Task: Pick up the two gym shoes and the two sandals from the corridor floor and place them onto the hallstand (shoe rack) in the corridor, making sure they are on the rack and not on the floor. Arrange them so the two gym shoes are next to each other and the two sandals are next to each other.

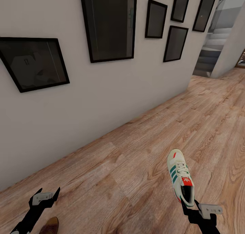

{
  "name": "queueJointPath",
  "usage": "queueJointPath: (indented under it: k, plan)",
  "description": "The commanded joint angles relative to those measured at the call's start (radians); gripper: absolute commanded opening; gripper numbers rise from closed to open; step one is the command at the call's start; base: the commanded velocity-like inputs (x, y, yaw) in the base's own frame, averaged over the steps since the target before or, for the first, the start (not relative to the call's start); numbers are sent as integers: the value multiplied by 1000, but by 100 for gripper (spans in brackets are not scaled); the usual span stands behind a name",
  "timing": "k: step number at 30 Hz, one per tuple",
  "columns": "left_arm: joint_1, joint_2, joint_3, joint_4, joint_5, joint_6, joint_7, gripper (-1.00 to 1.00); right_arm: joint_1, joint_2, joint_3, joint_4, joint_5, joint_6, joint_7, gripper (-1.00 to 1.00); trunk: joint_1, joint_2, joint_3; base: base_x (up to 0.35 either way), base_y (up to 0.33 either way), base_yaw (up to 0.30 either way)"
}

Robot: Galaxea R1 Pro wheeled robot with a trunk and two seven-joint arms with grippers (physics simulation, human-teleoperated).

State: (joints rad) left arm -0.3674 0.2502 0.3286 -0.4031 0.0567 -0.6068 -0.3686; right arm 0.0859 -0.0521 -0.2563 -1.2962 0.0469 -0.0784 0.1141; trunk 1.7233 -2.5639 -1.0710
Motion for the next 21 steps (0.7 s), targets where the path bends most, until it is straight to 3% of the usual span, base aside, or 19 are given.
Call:
queueJointPath:
  k: [1,8,21]
  plan:
    - [-1,1,0,4,-7,-3,3,100,0,0,0,0,-2,0,-1,-100,0,0,0,0,0,0]
    - [-5,3,1,14,-23,-15,12,100,0,0,0,0,-2,0,-1,-100,0,0,0,0,0,0]
    - [-7,-1,-13,51,-52,-116,7,100,-2,0,-3,14,-4,0,-1,-100,0,0,0,0,0,0]
